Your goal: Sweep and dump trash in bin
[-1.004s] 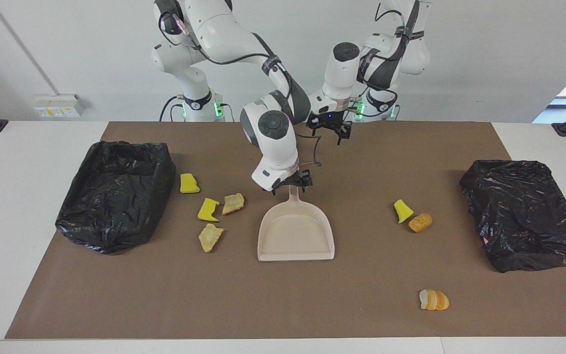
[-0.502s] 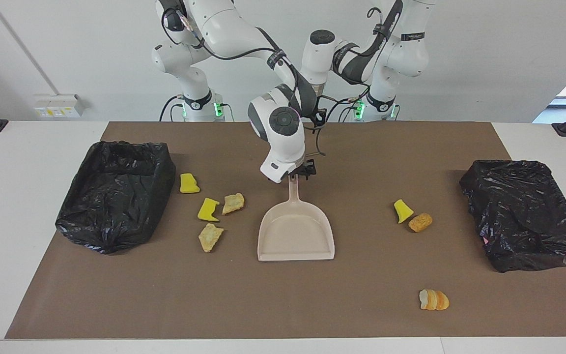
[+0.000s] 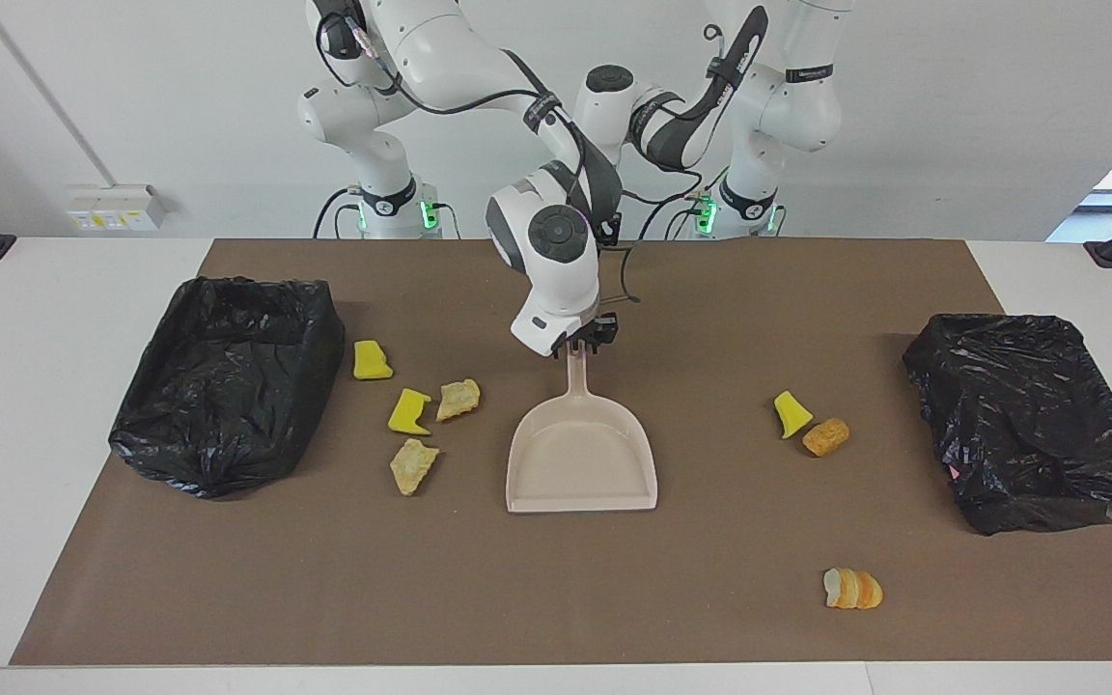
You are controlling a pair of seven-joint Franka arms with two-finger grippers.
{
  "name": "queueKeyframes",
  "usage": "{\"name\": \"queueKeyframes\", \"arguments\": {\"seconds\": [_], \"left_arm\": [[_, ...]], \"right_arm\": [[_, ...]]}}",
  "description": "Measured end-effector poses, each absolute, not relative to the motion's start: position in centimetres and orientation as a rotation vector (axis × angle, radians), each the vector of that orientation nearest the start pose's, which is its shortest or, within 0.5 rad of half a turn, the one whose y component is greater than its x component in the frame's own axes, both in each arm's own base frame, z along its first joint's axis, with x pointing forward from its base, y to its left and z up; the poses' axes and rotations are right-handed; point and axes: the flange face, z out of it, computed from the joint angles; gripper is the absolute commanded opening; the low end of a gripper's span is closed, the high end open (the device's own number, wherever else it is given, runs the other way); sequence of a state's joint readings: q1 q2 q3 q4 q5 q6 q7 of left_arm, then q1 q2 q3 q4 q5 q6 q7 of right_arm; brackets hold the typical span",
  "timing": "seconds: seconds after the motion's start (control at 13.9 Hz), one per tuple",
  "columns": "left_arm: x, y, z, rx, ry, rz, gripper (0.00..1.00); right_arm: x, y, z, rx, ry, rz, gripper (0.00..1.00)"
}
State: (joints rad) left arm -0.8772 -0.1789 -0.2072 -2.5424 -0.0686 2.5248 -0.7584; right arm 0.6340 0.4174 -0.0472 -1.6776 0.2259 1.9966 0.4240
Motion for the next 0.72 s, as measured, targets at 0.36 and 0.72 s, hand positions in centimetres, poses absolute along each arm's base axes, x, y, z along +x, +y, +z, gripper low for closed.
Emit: {"name": "queueKeyframes", "arguments": {"seconds": [0.36, 0.72], "left_arm": [[21.3, -40.6, 34.5, -3.243, 0.388, -0.132, 0.60], [21.3, -40.6, 33.8, -3.236, 0.378, -0.113, 0.10]], "right_arm": [[53.8, 37.7, 35.5, -3.013, -0.088, 0.246, 0.00], [53.5, 37.5, 35.6, -3.008, -0.203, 0.274, 0.00]]}}
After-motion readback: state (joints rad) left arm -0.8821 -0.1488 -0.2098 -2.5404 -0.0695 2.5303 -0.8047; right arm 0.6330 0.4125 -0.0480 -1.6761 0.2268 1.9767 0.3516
